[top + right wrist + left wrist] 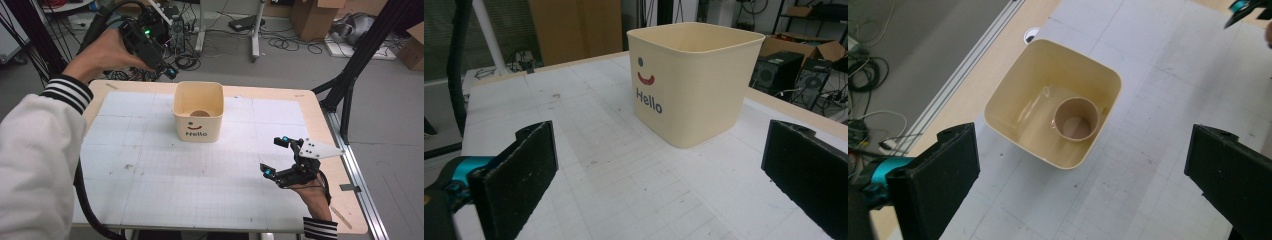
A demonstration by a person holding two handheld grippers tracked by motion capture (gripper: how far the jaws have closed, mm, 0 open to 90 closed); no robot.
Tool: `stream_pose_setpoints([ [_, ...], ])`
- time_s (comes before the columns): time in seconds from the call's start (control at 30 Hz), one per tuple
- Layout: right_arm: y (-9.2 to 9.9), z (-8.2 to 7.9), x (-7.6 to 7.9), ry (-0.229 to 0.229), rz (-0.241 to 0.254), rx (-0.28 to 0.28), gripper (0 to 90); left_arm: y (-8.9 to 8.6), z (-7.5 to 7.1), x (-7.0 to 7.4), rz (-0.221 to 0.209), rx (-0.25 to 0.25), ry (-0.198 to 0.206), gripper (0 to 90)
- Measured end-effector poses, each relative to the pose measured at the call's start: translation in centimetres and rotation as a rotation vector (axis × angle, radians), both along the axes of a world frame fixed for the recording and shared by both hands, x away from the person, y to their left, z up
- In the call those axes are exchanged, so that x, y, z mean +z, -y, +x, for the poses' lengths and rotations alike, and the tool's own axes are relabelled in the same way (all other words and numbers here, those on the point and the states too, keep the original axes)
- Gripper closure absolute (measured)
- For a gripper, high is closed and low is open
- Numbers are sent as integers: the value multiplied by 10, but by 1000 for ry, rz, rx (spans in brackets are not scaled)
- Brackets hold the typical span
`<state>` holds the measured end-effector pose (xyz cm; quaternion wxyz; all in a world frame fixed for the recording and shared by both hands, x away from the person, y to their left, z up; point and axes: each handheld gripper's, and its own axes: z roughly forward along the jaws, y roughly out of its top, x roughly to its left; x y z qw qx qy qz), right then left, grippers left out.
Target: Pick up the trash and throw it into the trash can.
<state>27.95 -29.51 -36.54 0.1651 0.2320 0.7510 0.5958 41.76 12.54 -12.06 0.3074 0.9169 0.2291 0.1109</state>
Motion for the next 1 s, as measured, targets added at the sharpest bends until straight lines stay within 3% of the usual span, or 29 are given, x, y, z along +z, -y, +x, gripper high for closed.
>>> stream_pose_setpoints([
  [0.07,-1,0,-1,-5,-1,1,4,-6,-5,-3,11,-2,11,17],
  [0.17,-1,1,-1,-5,-5,1,4,-14,-14,-8,-24,-8,22,17],
  [0.23,-1,1,-1,-6,-5,-2,4,-19,-19,-13,-21,-4,35,17],
  [0.3,-1,0,-1,-7,-2,-4,4,-24,-24,-17,-49,-9,39,17],
  [0.57,0,0,-1,-7,0,-5,4,-46,-49,-40,-132,-3,119,17],
  [0.9,0,1,-2,-3,-1,-14,4,-77,-76,-80,-264,33,182,17],
  [1.0,1,0,-1,-6,5,-16,4,-84,-86,-92,-283,28,197,17],
])
